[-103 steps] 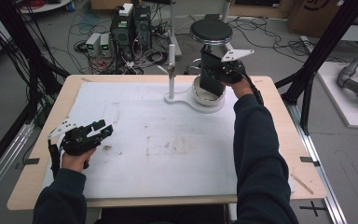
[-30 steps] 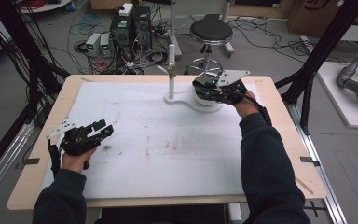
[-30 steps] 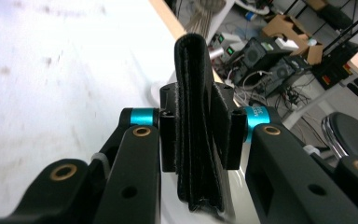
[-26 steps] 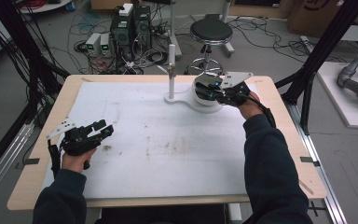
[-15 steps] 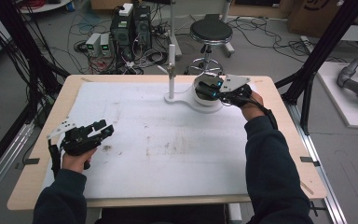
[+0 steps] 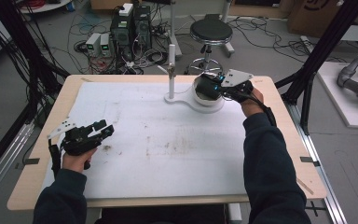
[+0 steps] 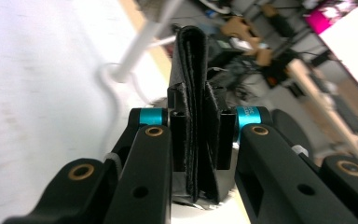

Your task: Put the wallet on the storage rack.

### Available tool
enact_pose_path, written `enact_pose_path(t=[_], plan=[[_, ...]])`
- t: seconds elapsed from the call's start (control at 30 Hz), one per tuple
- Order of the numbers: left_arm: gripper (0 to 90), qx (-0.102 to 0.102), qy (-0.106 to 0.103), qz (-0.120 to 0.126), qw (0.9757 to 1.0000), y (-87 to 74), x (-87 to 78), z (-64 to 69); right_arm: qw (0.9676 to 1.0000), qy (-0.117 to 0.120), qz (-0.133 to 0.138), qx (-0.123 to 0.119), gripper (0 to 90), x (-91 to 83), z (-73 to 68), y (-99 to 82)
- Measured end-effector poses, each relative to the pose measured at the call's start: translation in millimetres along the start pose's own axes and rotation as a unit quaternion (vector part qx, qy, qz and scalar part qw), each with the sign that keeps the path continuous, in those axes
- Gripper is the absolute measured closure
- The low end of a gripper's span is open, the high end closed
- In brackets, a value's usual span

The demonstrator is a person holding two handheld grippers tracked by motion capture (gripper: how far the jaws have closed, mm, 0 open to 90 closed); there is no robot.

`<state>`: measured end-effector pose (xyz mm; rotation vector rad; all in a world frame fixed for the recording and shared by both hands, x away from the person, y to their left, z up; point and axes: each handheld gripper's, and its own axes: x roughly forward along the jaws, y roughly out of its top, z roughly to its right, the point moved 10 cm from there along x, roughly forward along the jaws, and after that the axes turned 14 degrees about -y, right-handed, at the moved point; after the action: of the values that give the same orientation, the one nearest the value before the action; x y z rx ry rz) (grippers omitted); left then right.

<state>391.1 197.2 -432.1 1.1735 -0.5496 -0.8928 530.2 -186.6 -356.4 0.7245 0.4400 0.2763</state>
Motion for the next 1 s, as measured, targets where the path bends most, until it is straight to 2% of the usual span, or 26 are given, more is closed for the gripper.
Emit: enact_pose_path(t=[0.03,0.07,0.1,0.13,0.23,0.27,0.3,0.4,0.47,0.5,0.53,0.6,0.63,0.67,0.73,0.8,0.83,0.9,1.0], plan=[[48.0,0.0,0.0,0.001,1.0,0.2,-0.1,0.2,0.9995,0.031,0.003,0.005,79.7,-1.6,-9.7,1.1],[48.0,0.0,0.0,0.001,1.0,0.2,-0.1,0.2,0.9995,0.031,0.003,0.005,79.7,-1.6,-9.7,1.1],[48.0,-0.001,-0.001,0.001,1.0,0.2,-0.1,0.3,0.9983,0.054,0.002,0.022,77.5,-4.3,-16.7,-1.3],[48.0,-0.001,-0.001,0.001,1.0,0.2,-0.1,0.3,0.9983,0.054,0.002,0.022,77.5,-4.3,-16.7,-1.3],[48.0,-0.001,-0.002,0.001,1.0,0.1,0.3,0.8,0.9954,0.088,-0.008,0.039,71.6,-7.9,-27.7,-7.5],[48.0,-0.001,-0.002,0.001,1.0,0.2,0.6,1.0,0.9943,0.096,-0.019,0.041,70.4,-8.4,-31.4,-9.6],[48.0,0.0,-0.002,0.001,1.0,0.2,0.6,1.1,0.9944,0.096,-0.024,0.038,70.1,-7.7,-32.9,-10.7],[48.0,0.0,-0.002,0.003,1.0,0.8,0.5,1.5,0.9921,0.107,-0.036,0.054,66.7,-7.8,-36.5,-11.5],[48.0,-0.001,-0.001,0.004,1.0,1.1,0.1,1.6,0.9902,0.112,-0.054,0.063,56.1,-5.5,-40.9,-15.1],[48.0,-0.001,-0.002,0.004,1.0,1.1,0.0,1.5,0.9902,0.112,-0.054,0.063,56.1,-5.5,-40.9,-15.1],[48.0,-0.001,-0.001,0.004,1.0,1.0,-0.1,1.3,0.9888,0.111,-0.066,0.075,49.3,-4.6,-42.3,-16.5],[48.0,-0.001,-0.002,0.003,1.0,0.8,0.3,1.3,0.9886,0.11,-0.069,0.077,49.2,-4.0,-42.5,-16.9],[48.0,-0.001,-0.002,0.003,1.0,0.7,0.6,1.5,0.9896,0.104,-0.068,0.072,49.5,-2.7,-41.7,-17.1],[48.0,-0.001,-0.002,0.002,1.0,0.5,0.9,1.6,0.9906,0.089,-0.075,0.072,53.7,-0.4,-40.1,-17.7],[48.0,-0.001,-0.003,0.003,1.0,0.7,1.1,2.3,0.9903,0.086,-0.081,0.073,55.5,1.6,-39.6,-18.7],[48.0,0.0,-0.003,0.003,1.0,1.1,0.7,2.5,0.9873,0.097,-0.098,0.079,54.0,5.2,-44.0,-23.6],[48.0,0.001,-0.003,0.003,1.0,1.3,0.5,2.4,0.9862,0.101,-0.099,0.086,52.5,7.5,-46.9,-24.4],[48.0,-0.001,-0.003,0.004,1.0,1.3,0.1,2.0,0.9859,0.103,-0.098,0.088,51.6,7.8,-47.2,-24.2],[48.0,0.0,-0.002,0.005,1.0,1.7,-0.2,1.6,0.983,0.118,-0.088,0.11,48.2,5.9,-47.7,-21.6]])
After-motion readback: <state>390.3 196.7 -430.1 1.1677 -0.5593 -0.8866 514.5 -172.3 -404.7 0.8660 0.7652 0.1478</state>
